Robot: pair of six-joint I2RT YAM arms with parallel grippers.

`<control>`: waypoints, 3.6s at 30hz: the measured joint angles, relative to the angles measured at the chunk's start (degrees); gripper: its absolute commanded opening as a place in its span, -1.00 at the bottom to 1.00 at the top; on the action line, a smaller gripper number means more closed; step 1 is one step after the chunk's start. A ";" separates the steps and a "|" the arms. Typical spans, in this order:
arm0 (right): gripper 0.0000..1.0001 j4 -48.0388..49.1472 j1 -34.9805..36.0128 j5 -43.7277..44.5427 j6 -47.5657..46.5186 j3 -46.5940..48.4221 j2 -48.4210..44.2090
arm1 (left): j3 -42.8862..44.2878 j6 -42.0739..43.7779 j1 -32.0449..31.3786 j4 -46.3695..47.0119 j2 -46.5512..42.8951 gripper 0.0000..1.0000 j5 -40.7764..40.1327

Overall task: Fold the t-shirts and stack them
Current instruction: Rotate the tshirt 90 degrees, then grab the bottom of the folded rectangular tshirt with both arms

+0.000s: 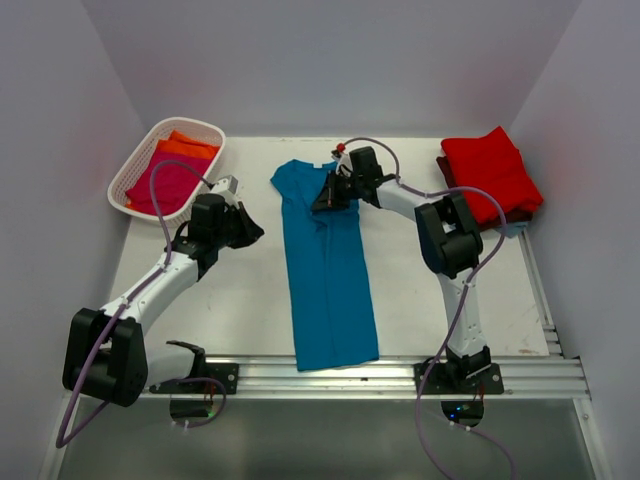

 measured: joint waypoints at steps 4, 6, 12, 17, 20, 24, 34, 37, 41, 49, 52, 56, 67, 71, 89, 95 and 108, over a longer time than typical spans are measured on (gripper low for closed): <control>-1.00 -1.42 1.16 -1.38 -1.57 0.87 0.00 | 0.00 0.00 0.00 0.00 0.00 -0.99 0.00; -1.00 -2.43 1.86 -1.51 -2.93 1.88 0.00 | 0.00 0.00 0.00 -0.02 0.00 -1.00 0.00; -1.00 -7.74 3.91 -1.62 -7.87 5.60 0.07 | 0.00 0.00 0.00 0.00 0.00 -1.00 0.00; -0.35 -12.28 4.98 -1.05 -11.39 8.44 1.57 | 0.00 0.00 0.00 0.00 0.00 -1.00 0.00; 0.15 -16.22 5.64 0.57 -14.10 10.73 3.54 | 0.00 0.00 0.00 0.02 0.00 -1.00 0.02; 0.29 -20.00 6.27 2.51 -16.41 10.99 4.02 | 0.00 -0.02 0.00 0.07 0.00 -1.00 0.02; 0.28 -19.89 6.56 2.82 -17.86 10.78 3.96 | 0.00 -0.02 0.00 1.09 0.07 -1.00 0.09; 0.29 -15.82 6.25 1.20 -16.90 6.93 2.21 | 0.00 -0.04 0.00 3.10 0.39 -1.00 0.55; 0.34 -8.79 4.79 -0.44 -12.87 -0.20 -3.02 | 0.11 -0.15 0.00 8.61 3.41 -1.00 1.18; 0.38 -10.45 -2.93 7.76 -9.88 9.51 -5.60 | 10.80 -1.44 0.07 13.64 21.27 -0.87 0.83; 0.37 -11.63 -6.08 10.64 -9.33 12.70 -5.40 | 14.75 -1.73 0.24 14.95 26.86 -0.85 0.92; 0.36 -12.11 -9.27 12.85 -8.52 9.33 -5.86 | 15.96 -3.32 1.07 16.68 31.39 -0.80 4.24; 0.38 -10.54 -8.28 13.81 -5.95 -38.21 -34.91 | -8.41 -7.65 -6.88 10.86 5.64 0.09 16.00; 0.38 -11.19 -6.16 13.16 -5.77 -47.84 -47.04 | -15.15 -10.91 -14.75 5.70 -8.39 0.19 17.11; 0.36 -21.44 6.23 9.07 1.16 -66.90 -63.84 | -25.70 -26.82 -36.54 -6.05 -13.20 0.30 13.14; 0.29 -21.09 6.43 4.48 3.63 -70.82 -65.07 | -25.86 -29.99 -39.85 0.74 -8.87 0.24 12.11; 0.00 -21.14 6.93 -0.59 6.84 -74.62 -65.81 | -24.00 -34.01 -47.76 4.98 -4.35 0.00 4.46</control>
